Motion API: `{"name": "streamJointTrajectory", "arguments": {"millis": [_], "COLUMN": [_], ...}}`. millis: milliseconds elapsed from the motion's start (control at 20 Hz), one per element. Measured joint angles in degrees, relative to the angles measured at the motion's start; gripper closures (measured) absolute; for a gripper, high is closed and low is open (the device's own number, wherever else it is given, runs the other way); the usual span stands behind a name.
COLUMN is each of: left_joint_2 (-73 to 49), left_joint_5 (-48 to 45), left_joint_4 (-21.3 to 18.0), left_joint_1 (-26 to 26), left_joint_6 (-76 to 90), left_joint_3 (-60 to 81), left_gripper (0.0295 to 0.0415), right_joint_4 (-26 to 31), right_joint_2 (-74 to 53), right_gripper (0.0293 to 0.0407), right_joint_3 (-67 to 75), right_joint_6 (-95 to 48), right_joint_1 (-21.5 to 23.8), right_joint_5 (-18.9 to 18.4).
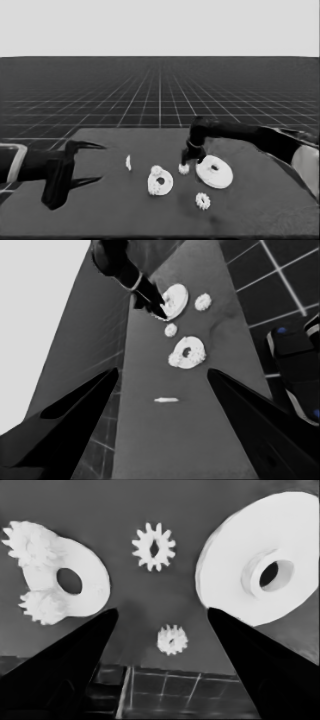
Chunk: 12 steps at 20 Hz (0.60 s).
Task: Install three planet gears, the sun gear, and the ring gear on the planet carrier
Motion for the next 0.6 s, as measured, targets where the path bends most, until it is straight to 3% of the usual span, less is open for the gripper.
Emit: {"name": "streamJointTrajectory", "arguments": {"millis": [100, 300, 400, 600], "left_joint_2": [0.0, -0.1, -0.1, -0.1], "left_joint_5": [0.0, 0.0, 0.0, 0.0], "left_joint_4": [0.0, 0.0, 0.0, 0.0], "left_joint_1": [0.0, 0.0, 0.0, 0.0], "left_joint_6": [0.0, 0.1, 0.1, 0.1], "left_joint_3": [0.0, 0.1, 0.1, 0.1], "left_gripper": [0.0326, 0.0326, 0.0326, 0.0326], "right_joint_4": [1.9, 2.9, -2.5, -4.4], "right_joint_2": [5.5, 8.7, 10.7, 12.5], "right_gripper": [0.0315, 0.0315, 0.0315, 0.0315], "right_joint_3": [-12.4, -19.7, -25.2, -29.7], "right_joint_6": [-1.4, -2.9, -5.4, -7.5], "right_joint_1": [-0.3, -0.5, -7.2, -10.3], "right_joint_5": [0.9, 1.2, 5.3, 7.7]}}
